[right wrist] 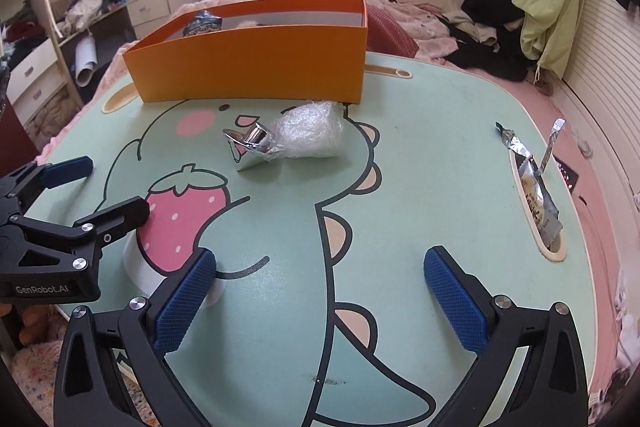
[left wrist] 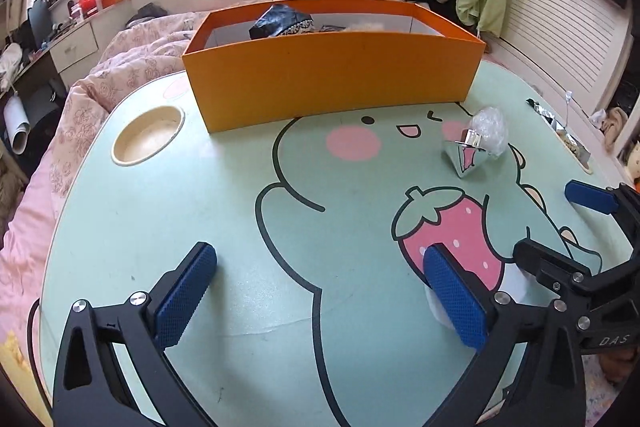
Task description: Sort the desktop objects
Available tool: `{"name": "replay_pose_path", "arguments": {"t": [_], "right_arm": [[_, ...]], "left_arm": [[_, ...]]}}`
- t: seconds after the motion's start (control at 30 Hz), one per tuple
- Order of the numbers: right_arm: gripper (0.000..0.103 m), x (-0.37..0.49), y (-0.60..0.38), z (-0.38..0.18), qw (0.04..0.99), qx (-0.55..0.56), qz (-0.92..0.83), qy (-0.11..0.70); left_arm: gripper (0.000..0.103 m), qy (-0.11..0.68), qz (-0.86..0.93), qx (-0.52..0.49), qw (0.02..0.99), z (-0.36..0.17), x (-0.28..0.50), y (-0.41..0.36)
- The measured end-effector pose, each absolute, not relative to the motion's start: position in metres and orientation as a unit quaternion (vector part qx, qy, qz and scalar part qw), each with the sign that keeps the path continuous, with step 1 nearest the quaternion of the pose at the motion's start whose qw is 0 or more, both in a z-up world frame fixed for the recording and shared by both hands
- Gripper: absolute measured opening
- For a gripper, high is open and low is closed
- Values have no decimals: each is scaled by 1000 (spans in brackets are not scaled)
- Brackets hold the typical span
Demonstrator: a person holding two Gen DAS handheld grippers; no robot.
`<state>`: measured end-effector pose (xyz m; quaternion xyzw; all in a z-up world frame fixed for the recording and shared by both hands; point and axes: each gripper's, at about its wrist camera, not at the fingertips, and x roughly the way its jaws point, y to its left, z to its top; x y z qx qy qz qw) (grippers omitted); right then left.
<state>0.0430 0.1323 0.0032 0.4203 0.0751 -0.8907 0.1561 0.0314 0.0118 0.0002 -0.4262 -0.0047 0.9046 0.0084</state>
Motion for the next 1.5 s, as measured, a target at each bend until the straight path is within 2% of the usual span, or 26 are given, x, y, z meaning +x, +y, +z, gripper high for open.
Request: {"name": "replay_pose_path", "arguments": {"t": [1.5], "right_arm": [[103,44,131,4,156,421,-890,75]], "left_arm": [[103,-5,906,-423,9,3,30,15]]}}
